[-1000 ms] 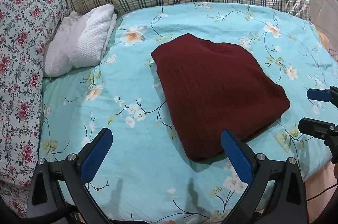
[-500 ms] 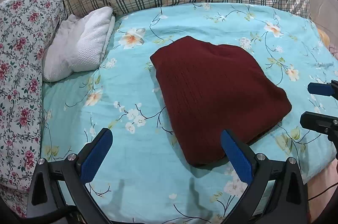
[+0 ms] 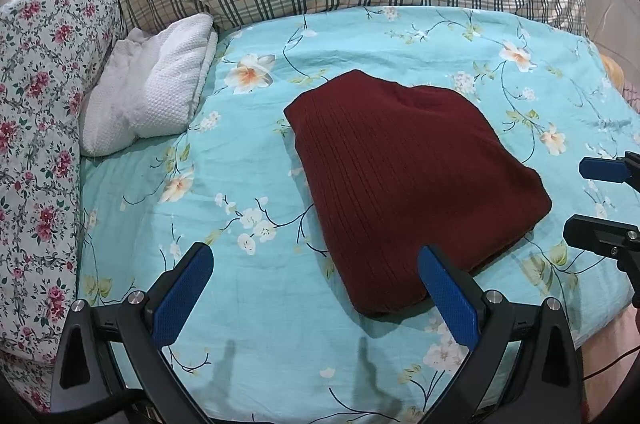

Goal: Fold large clothes

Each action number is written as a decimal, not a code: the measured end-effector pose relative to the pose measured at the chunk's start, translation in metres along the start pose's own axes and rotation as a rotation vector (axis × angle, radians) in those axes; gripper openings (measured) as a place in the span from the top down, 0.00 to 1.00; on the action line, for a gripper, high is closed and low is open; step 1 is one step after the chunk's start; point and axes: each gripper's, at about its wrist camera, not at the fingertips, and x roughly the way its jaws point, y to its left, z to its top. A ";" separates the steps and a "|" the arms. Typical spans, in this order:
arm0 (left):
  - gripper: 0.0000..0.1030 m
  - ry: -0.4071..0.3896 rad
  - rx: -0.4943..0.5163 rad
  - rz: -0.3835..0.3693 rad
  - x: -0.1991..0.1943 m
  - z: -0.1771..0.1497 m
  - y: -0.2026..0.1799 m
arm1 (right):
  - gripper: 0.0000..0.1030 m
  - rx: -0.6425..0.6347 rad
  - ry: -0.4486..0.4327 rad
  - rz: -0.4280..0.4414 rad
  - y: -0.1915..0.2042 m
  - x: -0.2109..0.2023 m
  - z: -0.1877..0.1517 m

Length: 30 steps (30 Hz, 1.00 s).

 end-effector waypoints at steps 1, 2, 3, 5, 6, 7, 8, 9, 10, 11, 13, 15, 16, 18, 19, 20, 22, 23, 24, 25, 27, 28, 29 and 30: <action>0.01 0.000 0.000 0.001 -0.001 0.000 -0.001 | 0.00 0.000 0.000 0.000 0.000 0.000 0.000; 0.01 -0.001 0.000 0.001 -0.001 0.001 -0.001 | 0.00 -0.001 0.000 0.000 0.000 0.000 0.000; 0.01 -0.001 0.000 0.000 -0.001 0.001 -0.001 | 0.00 -0.001 0.000 0.000 0.000 0.000 0.000; 0.01 0.000 0.001 0.000 -0.001 0.001 -0.001 | 0.00 0.000 0.000 0.000 -0.001 0.000 0.000; 0.01 0.001 0.000 0.001 -0.002 0.002 -0.002 | 0.00 0.001 0.001 0.000 0.000 0.000 0.001; 0.01 0.001 0.000 0.001 -0.002 0.002 -0.002 | 0.00 0.003 0.002 0.000 0.000 0.000 0.000; 0.01 0.000 0.000 0.001 -0.002 0.002 -0.002 | 0.00 0.004 0.001 -0.001 0.000 0.000 0.000; 0.01 0.000 0.000 0.002 -0.002 0.002 -0.003 | 0.00 0.005 0.001 -0.002 0.000 0.000 0.000; 0.01 0.001 -0.001 0.003 -0.002 0.001 -0.003 | 0.00 0.005 0.001 -0.002 0.000 0.000 0.000; 0.01 0.001 -0.001 0.003 -0.002 0.002 -0.003 | 0.00 0.005 0.002 -0.002 -0.001 0.000 0.000; 0.01 0.000 -0.001 0.001 -0.002 0.002 -0.003 | 0.00 0.004 0.001 -0.001 -0.001 0.001 0.001; 0.01 0.000 -0.001 0.002 -0.002 0.002 -0.003 | 0.00 0.004 0.001 -0.001 -0.001 0.001 0.001; 0.01 -0.001 0.000 0.002 -0.002 0.002 -0.003 | 0.00 0.004 0.001 -0.001 -0.001 0.001 0.001; 0.01 -0.001 -0.001 0.002 -0.002 0.002 -0.003 | 0.00 0.003 0.001 -0.001 -0.001 0.001 0.001; 0.01 -0.001 -0.001 0.001 -0.002 0.002 -0.003 | 0.00 0.003 0.001 -0.001 -0.001 0.001 0.001; 0.01 -0.001 -0.001 0.000 -0.002 0.002 -0.003 | 0.00 0.003 0.001 0.000 -0.001 0.001 0.001; 0.01 -0.001 -0.001 0.001 -0.002 0.003 -0.003 | 0.00 0.003 0.001 -0.001 -0.001 0.001 0.001; 0.01 -0.001 0.000 0.000 -0.003 0.003 -0.002 | 0.00 0.003 0.002 -0.001 -0.001 0.001 0.001; 0.01 -0.001 0.000 0.000 -0.003 0.003 -0.002 | 0.00 0.003 0.001 -0.001 -0.001 0.001 0.001; 0.01 -0.001 -0.001 0.001 -0.003 0.003 -0.002 | 0.00 0.003 0.001 -0.001 -0.001 0.001 0.001; 0.01 -0.001 -0.001 -0.001 -0.003 0.003 -0.002 | 0.00 0.003 0.001 0.000 -0.001 0.000 0.001; 0.01 -0.001 -0.001 0.000 -0.003 0.002 -0.002 | 0.00 0.002 0.000 0.001 -0.001 0.000 0.001; 0.01 -0.002 -0.001 0.000 -0.003 0.003 -0.002 | 0.00 0.002 -0.001 0.000 -0.001 0.000 0.002; 0.01 -0.003 0.000 0.000 -0.003 0.002 -0.002 | 0.00 0.002 0.000 0.000 -0.001 0.000 0.002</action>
